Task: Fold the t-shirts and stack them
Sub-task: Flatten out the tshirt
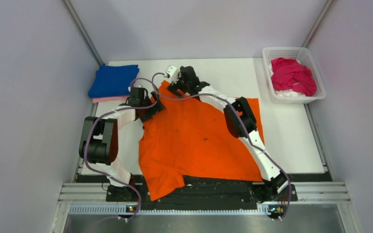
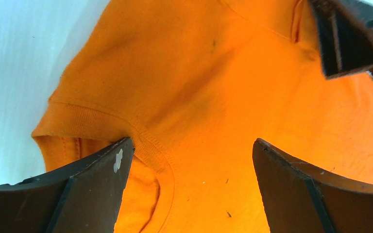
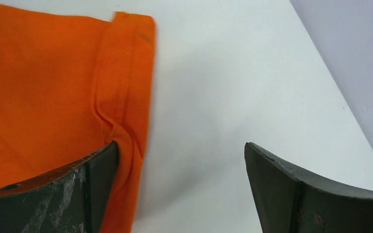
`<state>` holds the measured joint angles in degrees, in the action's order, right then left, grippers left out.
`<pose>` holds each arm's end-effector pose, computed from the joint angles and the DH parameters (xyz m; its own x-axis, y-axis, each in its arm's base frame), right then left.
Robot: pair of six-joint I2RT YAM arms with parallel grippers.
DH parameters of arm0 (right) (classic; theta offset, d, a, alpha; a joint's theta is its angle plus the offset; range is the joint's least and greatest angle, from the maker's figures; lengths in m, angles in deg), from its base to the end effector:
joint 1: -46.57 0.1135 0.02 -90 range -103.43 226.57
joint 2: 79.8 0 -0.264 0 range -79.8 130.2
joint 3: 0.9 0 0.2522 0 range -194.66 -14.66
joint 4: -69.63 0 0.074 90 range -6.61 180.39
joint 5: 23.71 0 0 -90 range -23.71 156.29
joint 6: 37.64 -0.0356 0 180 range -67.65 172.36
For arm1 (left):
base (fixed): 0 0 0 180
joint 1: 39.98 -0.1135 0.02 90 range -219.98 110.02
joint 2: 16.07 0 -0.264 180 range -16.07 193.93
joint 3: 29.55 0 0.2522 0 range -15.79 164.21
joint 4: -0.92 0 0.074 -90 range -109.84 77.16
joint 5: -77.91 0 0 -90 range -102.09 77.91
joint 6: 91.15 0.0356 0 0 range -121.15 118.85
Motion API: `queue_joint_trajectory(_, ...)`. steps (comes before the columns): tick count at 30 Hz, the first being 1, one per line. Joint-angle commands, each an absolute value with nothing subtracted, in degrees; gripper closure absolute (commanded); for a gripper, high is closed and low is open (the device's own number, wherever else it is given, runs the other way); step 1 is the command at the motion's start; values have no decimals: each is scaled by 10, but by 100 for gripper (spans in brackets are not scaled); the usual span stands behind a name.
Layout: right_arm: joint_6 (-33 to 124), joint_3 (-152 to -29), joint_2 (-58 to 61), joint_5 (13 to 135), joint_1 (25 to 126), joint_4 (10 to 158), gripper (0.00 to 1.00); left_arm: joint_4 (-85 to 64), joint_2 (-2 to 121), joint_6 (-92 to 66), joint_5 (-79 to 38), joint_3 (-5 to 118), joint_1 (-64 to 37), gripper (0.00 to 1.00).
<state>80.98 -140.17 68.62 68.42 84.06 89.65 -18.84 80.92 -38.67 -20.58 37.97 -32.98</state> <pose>0.4670 0.3599 0.1582 -0.0358 -0.6307 -0.7752 -0.7417 0.5366 -0.4023 0.3398 -0.0470 0.1688 -0.7279 -0.5175 -0.4498 -0.2863 0.8255 -0.4864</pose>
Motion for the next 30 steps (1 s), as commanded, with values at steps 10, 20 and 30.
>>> queue_joint_trajectory(10,747,-1511,734,634,749,875,1,-244,816,-365,-177,362,-350,2)
queue_joint_trajectory(20,615,-1396,568,623,749,888,1,-236,783,-375,-215,390,-349,2)
queue_joint_trajectory(30,426,-910,217,588,749,839,1,-333,735,-345,-165,448,-320,2)
